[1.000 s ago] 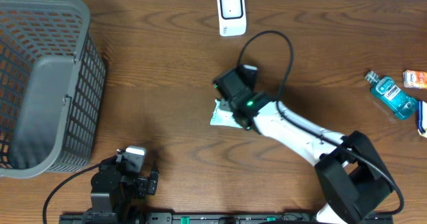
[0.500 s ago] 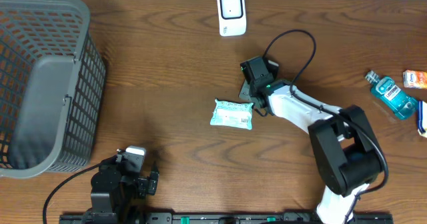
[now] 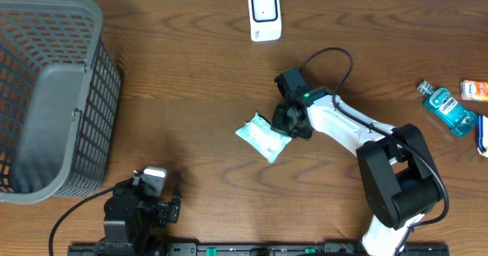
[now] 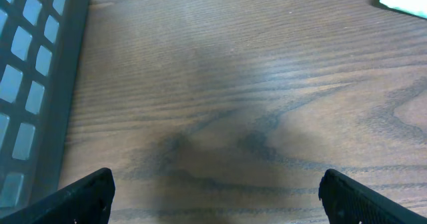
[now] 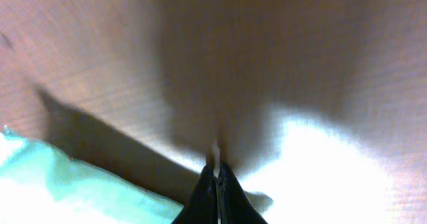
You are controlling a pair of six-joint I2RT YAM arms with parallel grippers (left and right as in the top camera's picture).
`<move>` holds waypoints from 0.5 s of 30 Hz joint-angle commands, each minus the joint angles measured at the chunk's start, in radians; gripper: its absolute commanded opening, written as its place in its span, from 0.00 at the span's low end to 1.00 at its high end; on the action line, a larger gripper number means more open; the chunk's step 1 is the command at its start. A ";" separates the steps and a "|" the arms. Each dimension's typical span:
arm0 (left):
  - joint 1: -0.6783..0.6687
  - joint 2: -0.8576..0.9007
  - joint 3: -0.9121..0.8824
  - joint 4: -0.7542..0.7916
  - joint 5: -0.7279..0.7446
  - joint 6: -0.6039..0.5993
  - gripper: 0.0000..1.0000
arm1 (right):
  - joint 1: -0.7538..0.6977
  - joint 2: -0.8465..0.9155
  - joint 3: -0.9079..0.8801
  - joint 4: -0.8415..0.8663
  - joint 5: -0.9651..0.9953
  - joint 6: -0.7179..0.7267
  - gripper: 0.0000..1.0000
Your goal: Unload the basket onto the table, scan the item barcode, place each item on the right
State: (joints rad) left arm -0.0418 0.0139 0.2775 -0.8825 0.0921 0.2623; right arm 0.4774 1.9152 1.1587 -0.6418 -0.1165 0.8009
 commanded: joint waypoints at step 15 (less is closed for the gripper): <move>0.003 -0.003 -0.014 -0.029 0.002 -0.002 0.98 | 0.008 -0.277 -0.027 -0.133 0.031 -0.073 0.05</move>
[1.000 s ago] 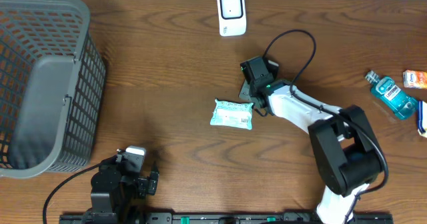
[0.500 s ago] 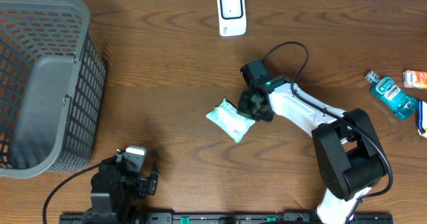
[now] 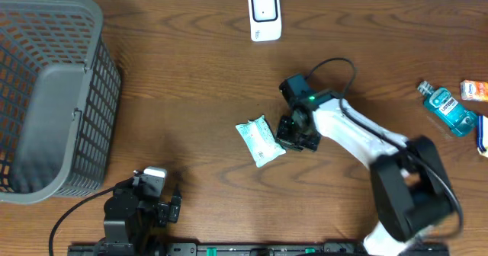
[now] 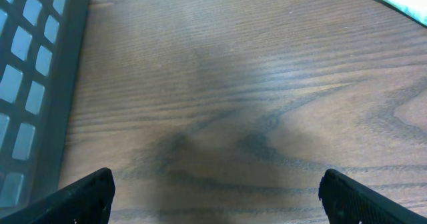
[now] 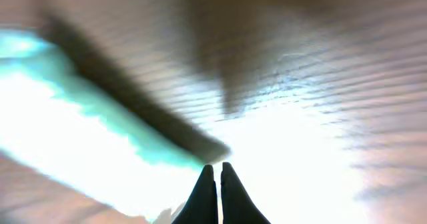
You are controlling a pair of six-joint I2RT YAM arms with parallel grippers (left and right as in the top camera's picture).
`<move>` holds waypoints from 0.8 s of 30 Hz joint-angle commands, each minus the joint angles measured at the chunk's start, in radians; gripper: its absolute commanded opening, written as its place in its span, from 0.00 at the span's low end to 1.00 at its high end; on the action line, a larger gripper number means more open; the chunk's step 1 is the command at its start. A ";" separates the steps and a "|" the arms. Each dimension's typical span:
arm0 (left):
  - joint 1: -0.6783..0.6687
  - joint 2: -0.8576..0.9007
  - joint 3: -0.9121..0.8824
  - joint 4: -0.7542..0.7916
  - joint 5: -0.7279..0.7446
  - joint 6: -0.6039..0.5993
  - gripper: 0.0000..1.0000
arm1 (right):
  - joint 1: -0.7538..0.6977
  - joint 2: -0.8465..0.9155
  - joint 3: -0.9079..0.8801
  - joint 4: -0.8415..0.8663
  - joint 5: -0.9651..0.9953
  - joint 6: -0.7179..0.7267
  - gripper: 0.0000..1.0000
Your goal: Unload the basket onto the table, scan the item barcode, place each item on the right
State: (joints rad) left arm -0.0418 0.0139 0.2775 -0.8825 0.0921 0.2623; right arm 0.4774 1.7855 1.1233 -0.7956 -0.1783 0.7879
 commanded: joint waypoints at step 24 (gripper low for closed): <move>0.003 -0.003 -0.014 -0.029 0.002 -0.002 0.98 | -0.012 0.134 0.008 0.360 -0.301 -0.669 0.75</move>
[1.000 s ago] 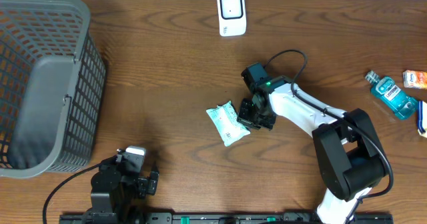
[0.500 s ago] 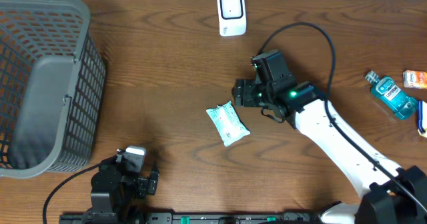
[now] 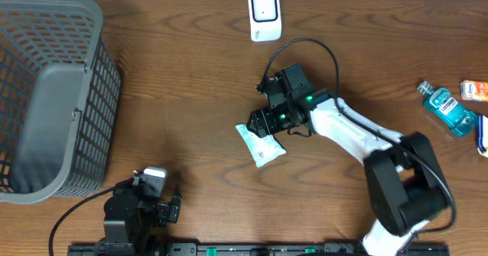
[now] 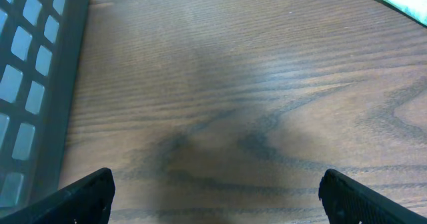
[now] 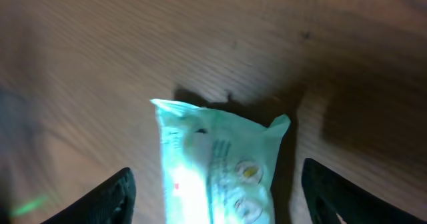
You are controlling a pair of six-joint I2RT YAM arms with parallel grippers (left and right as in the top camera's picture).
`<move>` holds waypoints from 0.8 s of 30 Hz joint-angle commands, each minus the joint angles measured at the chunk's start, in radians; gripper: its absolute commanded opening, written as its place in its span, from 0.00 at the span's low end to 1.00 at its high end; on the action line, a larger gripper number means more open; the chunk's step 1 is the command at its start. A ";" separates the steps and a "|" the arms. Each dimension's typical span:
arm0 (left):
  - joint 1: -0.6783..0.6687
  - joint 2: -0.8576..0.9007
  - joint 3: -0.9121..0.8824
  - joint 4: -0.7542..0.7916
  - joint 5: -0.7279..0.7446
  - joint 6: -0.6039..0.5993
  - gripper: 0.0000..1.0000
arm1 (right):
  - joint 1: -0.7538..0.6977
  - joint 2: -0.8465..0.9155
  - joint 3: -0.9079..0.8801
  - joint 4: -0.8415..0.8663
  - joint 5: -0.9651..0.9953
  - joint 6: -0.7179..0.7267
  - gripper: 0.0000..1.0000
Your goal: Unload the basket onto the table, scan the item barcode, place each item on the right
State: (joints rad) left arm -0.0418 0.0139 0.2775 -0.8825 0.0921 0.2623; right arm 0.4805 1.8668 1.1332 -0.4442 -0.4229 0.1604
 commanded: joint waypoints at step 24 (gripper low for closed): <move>0.003 -0.003 -0.014 -0.029 0.002 -0.002 0.98 | -0.035 0.125 -0.002 -0.002 -0.137 -0.065 0.26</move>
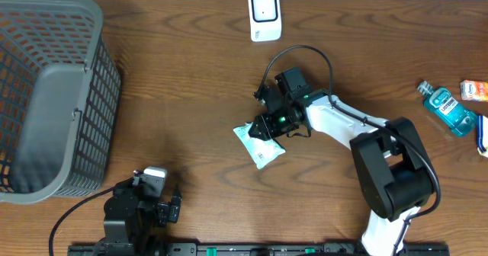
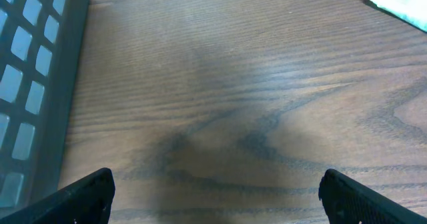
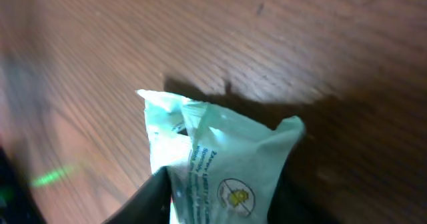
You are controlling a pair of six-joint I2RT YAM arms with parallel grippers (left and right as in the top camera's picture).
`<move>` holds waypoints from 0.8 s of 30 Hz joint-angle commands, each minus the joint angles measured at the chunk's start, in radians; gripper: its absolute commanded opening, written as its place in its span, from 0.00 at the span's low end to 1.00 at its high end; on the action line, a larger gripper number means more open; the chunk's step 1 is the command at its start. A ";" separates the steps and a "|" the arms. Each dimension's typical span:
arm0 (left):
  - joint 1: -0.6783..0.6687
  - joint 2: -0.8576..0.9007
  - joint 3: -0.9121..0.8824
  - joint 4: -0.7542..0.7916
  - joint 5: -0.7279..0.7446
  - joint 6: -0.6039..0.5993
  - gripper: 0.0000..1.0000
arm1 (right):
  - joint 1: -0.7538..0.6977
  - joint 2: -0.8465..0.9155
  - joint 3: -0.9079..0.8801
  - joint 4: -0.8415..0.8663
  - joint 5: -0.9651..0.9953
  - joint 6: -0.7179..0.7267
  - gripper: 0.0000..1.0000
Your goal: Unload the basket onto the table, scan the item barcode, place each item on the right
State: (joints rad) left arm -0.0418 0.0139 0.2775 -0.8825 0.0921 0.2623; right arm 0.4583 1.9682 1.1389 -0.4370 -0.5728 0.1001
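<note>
The mint-green wipes pack lies flat mid-table. My right gripper is down at its upper end. In the right wrist view the pack fills the gap in the gripper, with a dark finger pressed against each side and the wrapper creased between them. The white scanner stands at the table's far edge, well beyond the pack. My left gripper rests open over bare wood at the near left, and a corner of the pack shows far off.
A large grey mesh basket fills the left side, and its wall borders the left wrist view. A blue mouthwash bottle and an orange box lie at the right edge. The right arm's cable loops over the table's centre.
The right gripper's fingers stood wide apart above the pack; now they have come in against its two sides. The pack has shifted a little left. The left arm is unchanged.
The right gripper was shut with its tip at the pack's right edge. Then the pack lay turned and slightly further left, with the gripper still shut beside it. Then the gripper was open over the pack's top end, and now it grips that end.
</note>
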 commanded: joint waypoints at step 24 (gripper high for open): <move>0.003 -0.003 -0.014 -0.029 0.002 -0.002 0.98 | -0.224 -0.018 0.101 -0.186 -0.620 0.634 0.02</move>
State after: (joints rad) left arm -0.0418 0.0139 0.2775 -0.8825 0.0921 0.2623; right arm 0.2924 1.9697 1.2175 -0.5900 -0.8669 0.5613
